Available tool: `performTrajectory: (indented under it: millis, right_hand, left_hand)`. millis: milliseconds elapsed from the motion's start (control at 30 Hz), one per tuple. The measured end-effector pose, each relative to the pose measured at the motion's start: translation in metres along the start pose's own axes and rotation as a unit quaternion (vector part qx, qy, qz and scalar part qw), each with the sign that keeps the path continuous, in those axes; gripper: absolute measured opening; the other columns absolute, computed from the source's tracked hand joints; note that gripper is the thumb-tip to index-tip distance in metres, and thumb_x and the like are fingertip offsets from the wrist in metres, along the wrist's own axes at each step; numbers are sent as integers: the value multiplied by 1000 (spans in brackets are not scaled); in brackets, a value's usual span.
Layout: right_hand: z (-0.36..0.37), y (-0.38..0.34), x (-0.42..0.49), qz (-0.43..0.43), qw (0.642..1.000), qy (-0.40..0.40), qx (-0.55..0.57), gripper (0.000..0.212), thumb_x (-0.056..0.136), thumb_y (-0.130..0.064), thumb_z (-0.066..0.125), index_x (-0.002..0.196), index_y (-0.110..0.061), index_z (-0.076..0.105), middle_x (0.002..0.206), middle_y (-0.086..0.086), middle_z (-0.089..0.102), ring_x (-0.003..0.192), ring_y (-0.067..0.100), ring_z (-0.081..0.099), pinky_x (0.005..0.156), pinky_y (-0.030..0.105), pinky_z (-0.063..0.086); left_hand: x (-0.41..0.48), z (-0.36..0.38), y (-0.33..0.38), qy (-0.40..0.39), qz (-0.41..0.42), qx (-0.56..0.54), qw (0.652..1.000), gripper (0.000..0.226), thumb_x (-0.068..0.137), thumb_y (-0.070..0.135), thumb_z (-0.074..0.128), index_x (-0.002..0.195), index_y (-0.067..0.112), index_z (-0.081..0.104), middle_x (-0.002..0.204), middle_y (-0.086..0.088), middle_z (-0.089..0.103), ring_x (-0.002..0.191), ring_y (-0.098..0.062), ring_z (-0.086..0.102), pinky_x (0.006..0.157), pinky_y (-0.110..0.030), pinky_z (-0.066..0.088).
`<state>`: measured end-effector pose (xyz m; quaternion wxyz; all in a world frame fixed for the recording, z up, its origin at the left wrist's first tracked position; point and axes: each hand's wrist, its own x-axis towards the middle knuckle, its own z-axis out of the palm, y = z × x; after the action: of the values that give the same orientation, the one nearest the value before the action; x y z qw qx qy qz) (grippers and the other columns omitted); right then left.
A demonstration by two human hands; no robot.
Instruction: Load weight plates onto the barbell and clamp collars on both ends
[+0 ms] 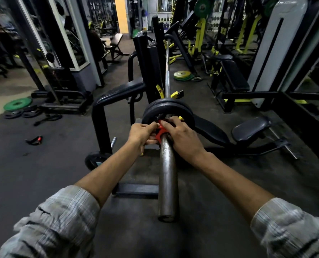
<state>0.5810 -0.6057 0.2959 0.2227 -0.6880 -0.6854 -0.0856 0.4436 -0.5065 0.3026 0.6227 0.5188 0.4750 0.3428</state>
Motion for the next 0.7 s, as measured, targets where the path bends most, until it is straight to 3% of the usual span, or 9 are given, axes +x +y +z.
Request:
performTrajectory:
  millis: [167, 267, 367, 467, 600, 700]
  right_hand:
    - [-6, -4, 1, 3, 1000, -20, -9, 53, 99, -31, 51, 152, -23, 47, 143, 8, 47, 117, 36, 58, 81, 51, 61]
    - [-7, 1, -1, -3, 1000, -25, -2, 55, 102, -25, 54, 155, -25, 44, 146, 7, 45, 122, 34, 57, 85, 50, 60]
    - [-15, 0, -2, 6, 998, -52, -17, 63, 101, -22, 58, 160, -28, 36, 151, 6, 41, 130, 34, 55, 86, 47, 59]
    - [-26, -2, -4, 23, 995, -78, -65, 75, 96, -28, 65, 162, -27, 28, 157, 7, 37, 133, 32, 54, 86, 48, 58]
    - [-51, -3, -4, 73, 994, -28, -81, 67, 95, -34, 63, 156, -25, 38, 154, 2, 41, 132, 28, 56, 83, 45, 58]
    - [-79, -11, -2, 121, 987, -18, -101, 65, 96, -44, 64, 154, -26, 41, 150, 0, 43, 132, 26, 54, 87, 44, 56]
  left_hand:
    - [-3, -3, -1, -9, 3, 1, 1000, 33, 93, 22, 75, 103, -9, 73, 91, -24, 74, 58, -19, 71, 46, -22, 57]
    - [-6, -6, 2, -43, 18, 24, 999, 32, 96, 23, 70, 107, -8, 72, 98, -26, 76, 67, -22, 74, 54, -24, 61]
    - [-10, -13, 6, -65, 102, 133, 984, 27, 96, 26, 70, 101, 0, 75, 92, -18, 78, 78, -23, 78, 61, -22, 60]
    - [-6, -27, 18, -24, 271, 321, 907, 18, 92, 29, 74, 93, 12, 76, 81, 1, 76, 71, 0, 72, 61, -12, 55]
    - [10, -44, 46, -35, 439, 412, 798, 22, 89, 38, 72, 96, 17, 73, 88, 1, 75, 78, -14, 72, 70, -40, 61]
    - [15, -51, 79, -65, 522, 438, 729, 27, 90, 45, 69, 100, 20, 71, 95, 0, 72, 83, -20, 70, 70, -41, 58]
